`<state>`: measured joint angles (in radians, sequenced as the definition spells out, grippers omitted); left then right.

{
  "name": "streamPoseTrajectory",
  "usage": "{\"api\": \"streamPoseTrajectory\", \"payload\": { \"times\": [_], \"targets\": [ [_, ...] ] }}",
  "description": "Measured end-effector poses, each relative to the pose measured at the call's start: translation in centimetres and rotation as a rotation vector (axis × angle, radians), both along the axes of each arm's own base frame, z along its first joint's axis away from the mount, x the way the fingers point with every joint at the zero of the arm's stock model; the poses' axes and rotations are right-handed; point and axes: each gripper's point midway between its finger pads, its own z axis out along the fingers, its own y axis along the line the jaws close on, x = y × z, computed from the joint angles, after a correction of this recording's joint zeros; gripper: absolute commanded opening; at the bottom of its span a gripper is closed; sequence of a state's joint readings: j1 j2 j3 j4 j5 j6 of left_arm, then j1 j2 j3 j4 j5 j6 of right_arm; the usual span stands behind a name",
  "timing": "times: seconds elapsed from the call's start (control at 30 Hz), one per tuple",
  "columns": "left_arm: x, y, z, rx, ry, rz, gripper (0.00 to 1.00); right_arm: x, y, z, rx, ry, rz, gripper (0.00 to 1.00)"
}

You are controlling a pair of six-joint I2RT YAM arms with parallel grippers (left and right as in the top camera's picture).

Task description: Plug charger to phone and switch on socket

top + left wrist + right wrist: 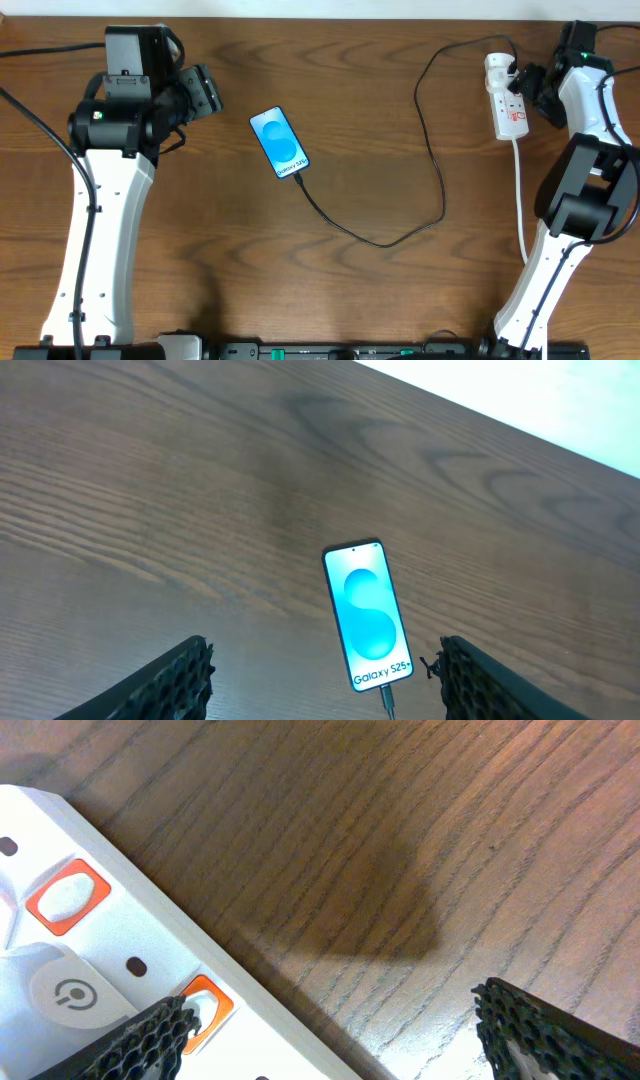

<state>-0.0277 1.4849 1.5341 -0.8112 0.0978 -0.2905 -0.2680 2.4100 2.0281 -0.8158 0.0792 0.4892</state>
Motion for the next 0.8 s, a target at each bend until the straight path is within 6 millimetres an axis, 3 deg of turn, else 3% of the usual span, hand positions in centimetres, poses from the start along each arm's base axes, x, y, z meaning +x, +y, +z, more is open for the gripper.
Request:
{"api": "streamPoseTrajectory", "payload": {
  "times": [0.8],
  "targets": [
    [0.0,-0.01,0.0,0.0,0.0,0.0,0.73,-0.02,-0.07,0.45,0.024,0.003,0.01,0.93]
  ]
}}
